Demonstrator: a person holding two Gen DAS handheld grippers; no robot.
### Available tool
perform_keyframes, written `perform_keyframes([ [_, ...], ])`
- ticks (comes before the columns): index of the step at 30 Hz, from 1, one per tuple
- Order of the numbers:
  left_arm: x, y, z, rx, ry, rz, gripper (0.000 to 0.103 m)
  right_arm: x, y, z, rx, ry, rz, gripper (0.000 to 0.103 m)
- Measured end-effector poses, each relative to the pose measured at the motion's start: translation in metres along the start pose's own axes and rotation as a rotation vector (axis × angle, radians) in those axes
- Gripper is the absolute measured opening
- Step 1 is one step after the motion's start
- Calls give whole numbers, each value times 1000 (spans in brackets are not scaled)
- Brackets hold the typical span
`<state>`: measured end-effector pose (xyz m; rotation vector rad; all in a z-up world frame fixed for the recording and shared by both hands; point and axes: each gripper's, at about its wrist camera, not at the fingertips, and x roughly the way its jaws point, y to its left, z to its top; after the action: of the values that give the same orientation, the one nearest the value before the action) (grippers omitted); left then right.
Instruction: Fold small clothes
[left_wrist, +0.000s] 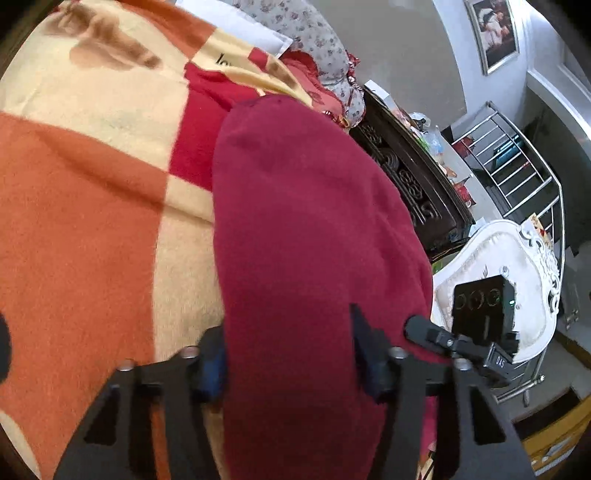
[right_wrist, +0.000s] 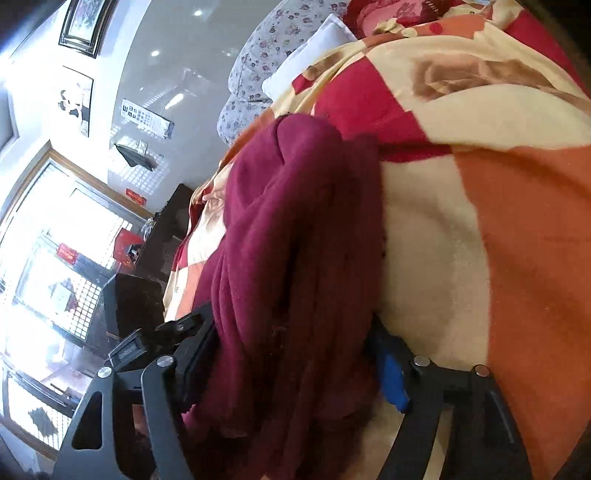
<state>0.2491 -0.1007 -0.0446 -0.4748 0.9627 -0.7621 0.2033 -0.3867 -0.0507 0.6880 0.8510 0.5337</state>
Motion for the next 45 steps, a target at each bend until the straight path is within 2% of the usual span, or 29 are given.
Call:
perform_keyframes([
  [2,-12,-7,-1,27,-22,10,38,0,15,-3,-45,-1,-25,61],
  [4,-32,-15,0,47,-47,22,37,-5,29,-3,-68,-18,-29,54],
  [8,-93,-23,9,116,-134,69,37,-5,70,-6,-147,-26,-13,53],
  [11,-140,-16,15,129,-198,109,37,11,109,-3,-198,-29,46,53],
  [14,-169,-2,21,147,-232,171,37,38,141,2,-233,-14,97,53],
  [16,-173,8,22,135,-232,195,37,61,152,3,-233,4,125,53],
  [19,-150,34,13,117,-188,255,39,90,143,-3,-193,35,126,55],
  [21,-129,51,4,100,-128,290,39,108,125,-12,-162,60,67,59],
  [22,-121,58,-1,87,-115,311,45,120,109,-17,-106,93,27,62],
  [23,-121,61,-6,85,-137,318,48,127,96,-19,-63,117,11,62],
  [24,-124,63,-8,86,-163,302,50,125,86,-22,-30,107,30,62],
  [25,-129,64,-9,81,-172,290,51,118,84,-24,-23,79,52,64],
  [27,-138,65,-9,75,-172,288,51,105,90,-24,-41,70,35,67],
  [29,-158,61,-11,109,-215,311,51,91,103,-23,-111,57,-28,67],
  [31,-178,53,-18,146,-273,316,51,74,137,-28,-316,29,-128,67],
  [32,-188,46,-23,163,-289,285,51,67,153,-34,-424,20,-148,67],
  [34,-194,36,-34,196,-279,242,51,62,195,-52,-699,23,-199,67],
  [36,-190,28,-47,241,-234,233,38,68,226,-75,-910,66,-184,64],
  [37,-183,29,-51,242,-205,237,31,72,232,-87,-970,91,-183,60],
  [38,-174,30,-52,239,-182,245,29,80,239,-94,-1020,115,-188,56],
  [39,-169,33,-53,235,-173,255,29,92,244,-100,-1062,153,-181,47],
  [40,-163,37,-54,223,-160,261,29,99,242,-103,-1082,176,-189,44],
  [42,-153,41,-54,213,-140,274,27,119,231,-105,-1110,213,-281,42],
  [43,-152,42,-56,213,-136,269,23,128,219,-101,-1089,240,-332,36],
  [44,-149,43,-58,213,-134,270,23,134,202,-95,-1041,271,-355,36],
  [45,-146,44,-60,213,-141,281,23,134,187,-90,-992,274,-322,35],
])
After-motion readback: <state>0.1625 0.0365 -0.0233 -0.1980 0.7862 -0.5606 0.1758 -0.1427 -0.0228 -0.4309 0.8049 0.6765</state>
